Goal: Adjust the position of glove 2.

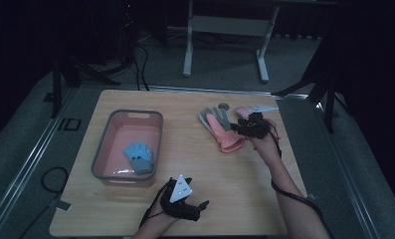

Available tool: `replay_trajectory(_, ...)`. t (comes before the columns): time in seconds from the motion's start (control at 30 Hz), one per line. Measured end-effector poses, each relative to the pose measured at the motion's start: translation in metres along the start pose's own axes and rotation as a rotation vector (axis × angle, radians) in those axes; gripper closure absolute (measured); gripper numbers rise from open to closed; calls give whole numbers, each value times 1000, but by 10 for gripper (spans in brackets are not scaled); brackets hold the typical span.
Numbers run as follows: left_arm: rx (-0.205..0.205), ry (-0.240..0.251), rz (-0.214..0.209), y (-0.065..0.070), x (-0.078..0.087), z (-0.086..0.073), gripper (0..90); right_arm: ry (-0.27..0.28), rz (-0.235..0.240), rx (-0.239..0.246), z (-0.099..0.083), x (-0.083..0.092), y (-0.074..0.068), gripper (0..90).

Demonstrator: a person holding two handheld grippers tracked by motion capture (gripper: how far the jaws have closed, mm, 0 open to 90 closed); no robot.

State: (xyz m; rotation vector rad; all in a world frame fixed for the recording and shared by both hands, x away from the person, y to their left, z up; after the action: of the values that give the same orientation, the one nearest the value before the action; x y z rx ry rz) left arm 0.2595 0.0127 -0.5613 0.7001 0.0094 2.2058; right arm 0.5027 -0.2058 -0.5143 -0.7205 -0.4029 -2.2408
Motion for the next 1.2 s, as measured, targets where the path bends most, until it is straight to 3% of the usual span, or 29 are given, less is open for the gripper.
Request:
replay_trajectory(0.27, 13, 14, -5, 0, 2, -1, 88, -61, -24, 43, -1, -39, 10, 541)
replay_trajectory(0.3, 17, 11, -5, 0, 2, -1, 87, -76, -43, 47, -2, -44, 14, 542)
replay_trajectory(0.37, 13, 5, 2, -2, 1, -2, 87, -89, -19, 35, -3, -53, 16, 540)
replay_trajectory(0.43, 28, 6, -4, -3, 1, -3, 87, -123, -16, 61, -5, -62, 15, 533)
replay_trajectory(0.5, 33, 2, -2, -4, 1, -3, 87, -124, 7, 70, -5, -67, 12, 540)
replay_trajectory(0.6, 38, 2, -8, -4, 0, -4, 88, -159, 11, 93, -9, -74, 8, 570)
replay_trajectory(0.67, 36, -1, -11, -3, 0, -5, 87, -186, -5, 116, -12, -77, 7, 650)
replay_trajectory(0.73, 30, -3, -18, -2, -1, -6, 87, -198, -20, 102, -11, -76, 5, 809)
replay_trajectory(0.8, 20, -2, -13, -1, -1, -6, 88, -201, -41, 72, -9, -74, 1, 867)
replay_trajectory(0.9, 14, 6, -4, -1, 0, -6, 88, -168, -71, -21, -3, -65, -4, 883)
replay_trajectory(1.03, 19, 22, 12, -3, 1, -4, 88, -139, -107, -70, 4, -46, -16, 885)
replay_trajectory(1.2, 5, 46, 45, -5, 2, -2, 87, -60, -110, -159, 12, -8, -34, 885)
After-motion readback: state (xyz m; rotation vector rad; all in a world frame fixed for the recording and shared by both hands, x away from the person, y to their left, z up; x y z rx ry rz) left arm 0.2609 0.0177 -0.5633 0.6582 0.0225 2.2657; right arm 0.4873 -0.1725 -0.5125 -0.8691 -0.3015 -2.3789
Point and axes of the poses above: each handheld gripper's, and its own axes: x roughly backward along the jaws, z roughly out of its top, y roughly to its right, the point moved 5 cm from there along -x, roughly forward along the jaws, and after that the axes turned 12 degrees about x, right-handed, at the moved point
